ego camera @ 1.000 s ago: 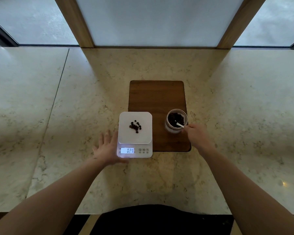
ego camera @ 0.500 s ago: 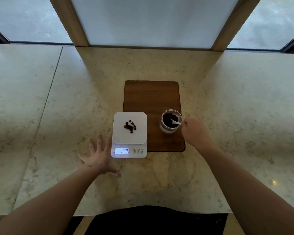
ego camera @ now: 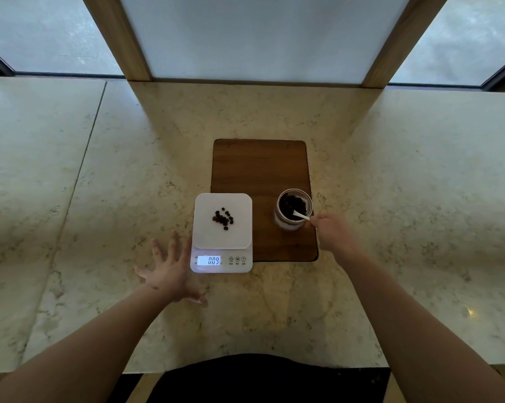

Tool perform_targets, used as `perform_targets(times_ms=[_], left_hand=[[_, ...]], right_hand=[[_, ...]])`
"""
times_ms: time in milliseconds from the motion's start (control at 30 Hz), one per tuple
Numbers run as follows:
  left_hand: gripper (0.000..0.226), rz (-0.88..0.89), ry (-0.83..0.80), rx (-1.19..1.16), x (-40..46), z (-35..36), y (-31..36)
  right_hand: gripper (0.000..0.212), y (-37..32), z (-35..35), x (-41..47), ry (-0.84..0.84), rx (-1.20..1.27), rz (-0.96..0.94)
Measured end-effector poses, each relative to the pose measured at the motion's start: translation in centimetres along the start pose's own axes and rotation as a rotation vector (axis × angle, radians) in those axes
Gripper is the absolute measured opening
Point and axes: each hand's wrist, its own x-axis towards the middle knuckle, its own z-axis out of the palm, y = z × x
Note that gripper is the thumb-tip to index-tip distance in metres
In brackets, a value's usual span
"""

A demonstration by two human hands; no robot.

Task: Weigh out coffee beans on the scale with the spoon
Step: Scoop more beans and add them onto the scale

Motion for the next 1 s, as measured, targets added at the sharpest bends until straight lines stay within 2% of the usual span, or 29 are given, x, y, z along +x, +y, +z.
perform_targets(times_ms=[400,867,933,1000], left_hand=[[0.167,-0.020,-0.025,-0.005,0.7,0.4,0.0],[0.169,-0.007,0.004,-0.014,1.1,0.7,-0.4],[0.168,-0.005,0.001,-0.012,1.0,0.6,-0.4],[0.167,-0.007,-0.002,-0.005,0.9,0.6,-0.3]], right_hand=[[0.038,0.3,0.5,0.1,0.001,0.051,0.028],[0.036,0.8,0.5,0.0,-0.085,0.260,0.117],[0.037,0.5,0.3,-0.3,-0.032,0.137,0.047],[0.038,0.3,0.1,-0.9,0.112,-0.133,-0.171]])
